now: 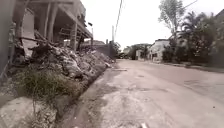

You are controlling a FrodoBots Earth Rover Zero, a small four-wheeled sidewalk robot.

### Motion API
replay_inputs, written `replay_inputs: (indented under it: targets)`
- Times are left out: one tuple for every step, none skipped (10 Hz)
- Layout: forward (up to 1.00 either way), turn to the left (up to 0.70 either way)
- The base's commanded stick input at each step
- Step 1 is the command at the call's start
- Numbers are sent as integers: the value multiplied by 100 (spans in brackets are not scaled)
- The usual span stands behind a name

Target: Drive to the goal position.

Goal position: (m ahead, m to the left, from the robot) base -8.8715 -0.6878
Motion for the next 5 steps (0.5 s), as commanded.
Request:
replay_inputs:
  targets:
    - [6, 0]
    - [6, 0]
    - [6, 0]
    - [6, 0]
    - [6, 0]
